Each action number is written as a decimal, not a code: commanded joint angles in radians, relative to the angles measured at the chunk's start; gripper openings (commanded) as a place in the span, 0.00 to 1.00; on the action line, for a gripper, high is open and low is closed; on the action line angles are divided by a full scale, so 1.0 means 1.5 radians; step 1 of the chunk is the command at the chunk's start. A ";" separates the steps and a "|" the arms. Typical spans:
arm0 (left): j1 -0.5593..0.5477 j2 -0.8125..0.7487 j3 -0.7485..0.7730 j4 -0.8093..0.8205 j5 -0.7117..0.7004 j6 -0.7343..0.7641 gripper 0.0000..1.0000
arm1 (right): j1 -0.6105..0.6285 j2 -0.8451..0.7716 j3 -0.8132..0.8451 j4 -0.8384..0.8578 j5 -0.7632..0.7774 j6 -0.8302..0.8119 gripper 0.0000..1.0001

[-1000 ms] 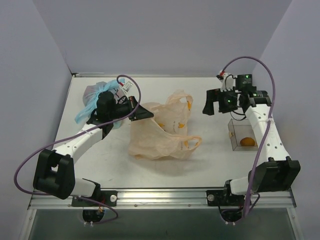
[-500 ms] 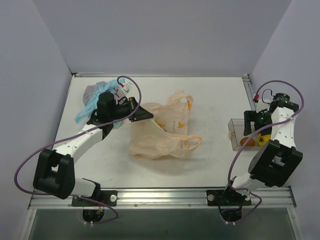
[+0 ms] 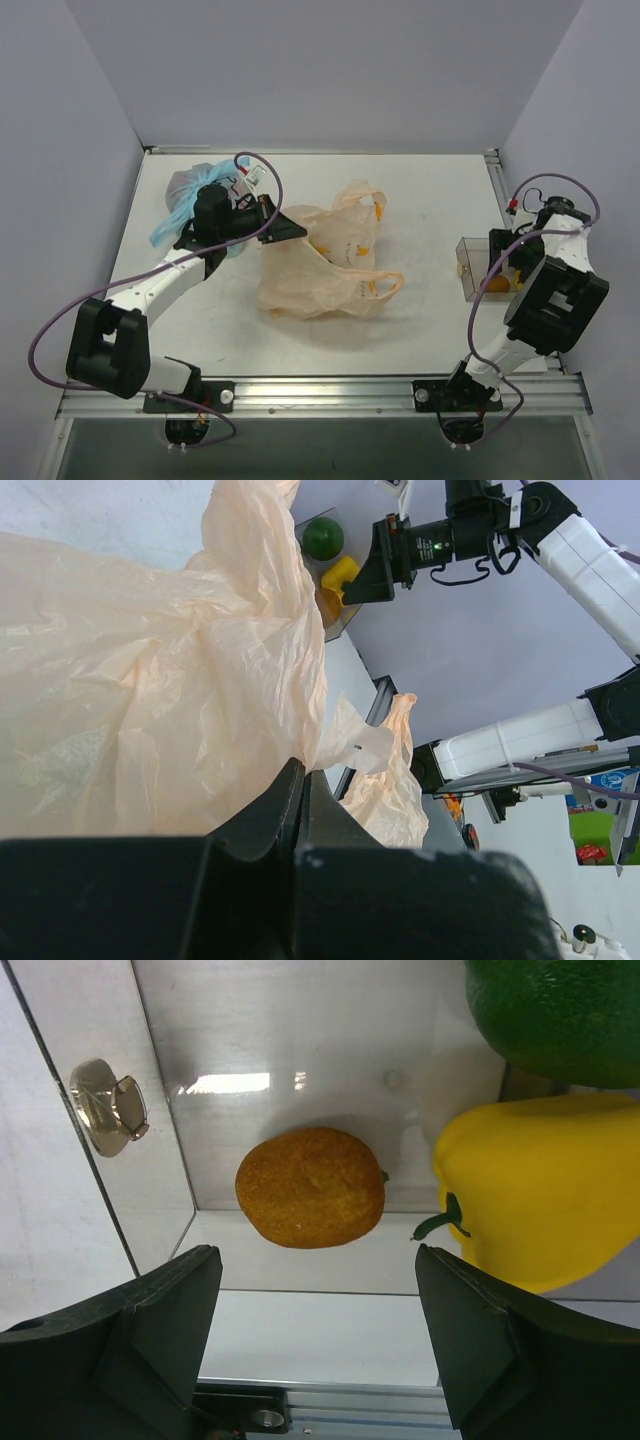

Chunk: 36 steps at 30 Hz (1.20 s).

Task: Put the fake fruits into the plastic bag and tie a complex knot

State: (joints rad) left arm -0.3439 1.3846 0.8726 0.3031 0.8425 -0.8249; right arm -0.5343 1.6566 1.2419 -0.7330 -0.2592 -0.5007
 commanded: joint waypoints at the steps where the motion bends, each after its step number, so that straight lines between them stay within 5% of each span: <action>1: 0.002 -0.015 0.007 0.025 0.008 0.017 0.00 | 0.014 0.021 -0.026 0.019 0.007 0.012 0.80; 14: 0.002 -0.010 0.007 0.026 0.007 0.020 0.00 | 0.033 0.086 -0.085 0.095 0.028 0.045 0.77; 21: 0.003 -0.010 0.010 0.025 0.009 0.021 0.00 | 0.033 0.032 -0.055 0.056 0.006 0.051 0.52; 26: 0.002 -0.013 0.003 0.024 0.010 0.021 0.00 | 0.051 -0.028 0.027 -0.020 -0.071 0.086 0.49; 36: 0.002 -0.010 0.012 0.029 0.016 0.012 0.00 | 0.352 -0.061 0.195 -0.005 -0.163 0.273 0.50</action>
State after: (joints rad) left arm -0.3439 1.3846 0.8719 0.3031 0.8455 -0.8085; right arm -0.1120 1.5497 1.4891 -0.7025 -0.4351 -0.2234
